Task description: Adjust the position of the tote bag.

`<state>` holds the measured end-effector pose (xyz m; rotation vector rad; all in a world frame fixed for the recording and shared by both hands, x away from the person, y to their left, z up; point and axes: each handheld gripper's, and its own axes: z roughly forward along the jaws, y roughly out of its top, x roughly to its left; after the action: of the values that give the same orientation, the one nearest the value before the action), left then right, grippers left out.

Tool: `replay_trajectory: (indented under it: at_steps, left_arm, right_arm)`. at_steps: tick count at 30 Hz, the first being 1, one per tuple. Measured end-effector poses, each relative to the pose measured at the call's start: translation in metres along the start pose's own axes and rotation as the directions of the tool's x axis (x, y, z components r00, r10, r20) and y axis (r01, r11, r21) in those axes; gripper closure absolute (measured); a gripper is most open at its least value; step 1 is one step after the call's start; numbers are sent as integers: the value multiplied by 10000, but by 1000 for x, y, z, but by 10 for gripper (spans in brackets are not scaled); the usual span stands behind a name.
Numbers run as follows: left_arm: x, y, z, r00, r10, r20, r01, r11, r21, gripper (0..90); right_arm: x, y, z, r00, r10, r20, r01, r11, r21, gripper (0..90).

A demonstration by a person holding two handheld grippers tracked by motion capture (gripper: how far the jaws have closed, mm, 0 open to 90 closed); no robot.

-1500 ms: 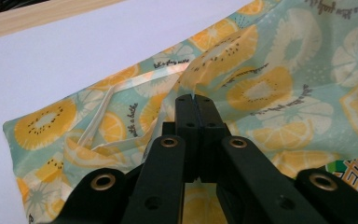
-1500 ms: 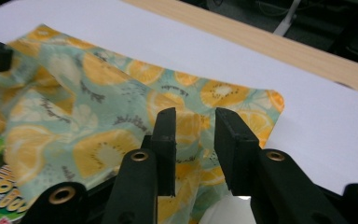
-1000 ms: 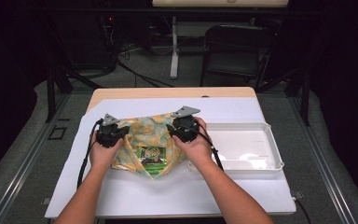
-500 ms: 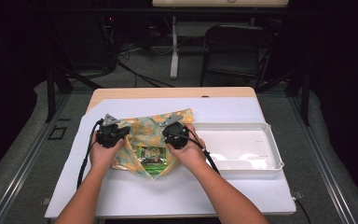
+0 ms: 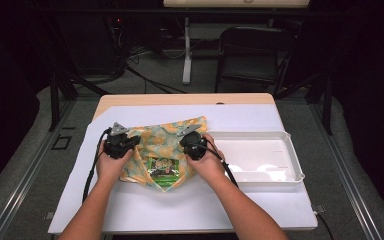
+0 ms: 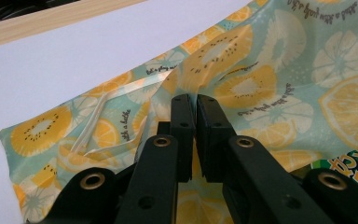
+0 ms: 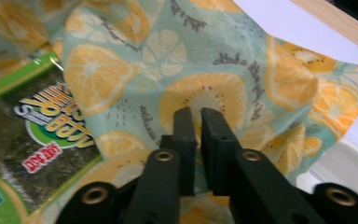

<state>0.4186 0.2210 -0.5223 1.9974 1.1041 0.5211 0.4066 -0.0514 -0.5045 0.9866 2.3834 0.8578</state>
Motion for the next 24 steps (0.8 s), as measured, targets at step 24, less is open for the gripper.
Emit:
replay_trajectory:
  at_steps: [24]
  left_arm:
    - [-3, -2, 2, 9999, 157, 46, -158, 9997, 164, 850]
  right_arm:
    - [30, 2, 16, 9935, -510, -1021, 523, 9986, 93, 457]
